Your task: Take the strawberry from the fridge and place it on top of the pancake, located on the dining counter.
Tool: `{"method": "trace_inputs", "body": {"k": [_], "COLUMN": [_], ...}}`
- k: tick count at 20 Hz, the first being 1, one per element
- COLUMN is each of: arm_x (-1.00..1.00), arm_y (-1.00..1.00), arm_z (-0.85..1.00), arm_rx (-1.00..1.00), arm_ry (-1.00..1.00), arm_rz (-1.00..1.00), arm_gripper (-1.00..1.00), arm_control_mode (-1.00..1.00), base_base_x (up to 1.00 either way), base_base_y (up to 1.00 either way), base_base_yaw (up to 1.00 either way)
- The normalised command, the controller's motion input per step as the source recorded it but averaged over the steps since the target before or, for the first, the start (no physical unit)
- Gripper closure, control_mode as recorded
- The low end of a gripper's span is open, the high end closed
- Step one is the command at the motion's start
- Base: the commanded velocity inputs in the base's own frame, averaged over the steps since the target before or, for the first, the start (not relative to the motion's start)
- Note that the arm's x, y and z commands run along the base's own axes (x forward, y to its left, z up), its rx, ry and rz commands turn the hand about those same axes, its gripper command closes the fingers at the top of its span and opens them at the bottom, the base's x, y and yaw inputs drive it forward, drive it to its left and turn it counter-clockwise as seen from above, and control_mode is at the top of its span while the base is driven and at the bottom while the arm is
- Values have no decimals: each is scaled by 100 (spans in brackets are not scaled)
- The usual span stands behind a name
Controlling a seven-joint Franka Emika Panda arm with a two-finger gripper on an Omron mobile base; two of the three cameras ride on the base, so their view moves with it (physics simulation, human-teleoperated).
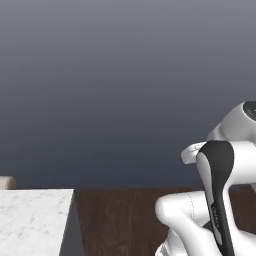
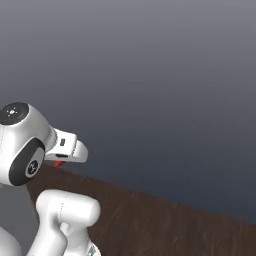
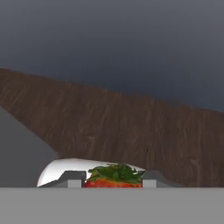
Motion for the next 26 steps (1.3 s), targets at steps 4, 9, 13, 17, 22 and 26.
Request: {"method": "trace_inputs", "body": {"k": [4,9,13,17,22,26], "arm_x": [0,0,0,0,0,0], "arm_y": [0,0,0,0,0,0], "arm_z": [0,0,0,0,0,0], "arm_rx": [0,0,0,0,0,0], "arm_ry": [0,0,0,0,0,0], "arm_rz": [0,0,0,0,0,0], "arm_gripper": [100,100,100,100,100,100], "arm_control_mode": [100,100,100,100,100,100], "base_base_x": [100,100,100,100,100,100], "base_base_y": [-8,-12,-16,-18,-15,-11], "base_base_yaw": [54,61,63,63,62,62]}}
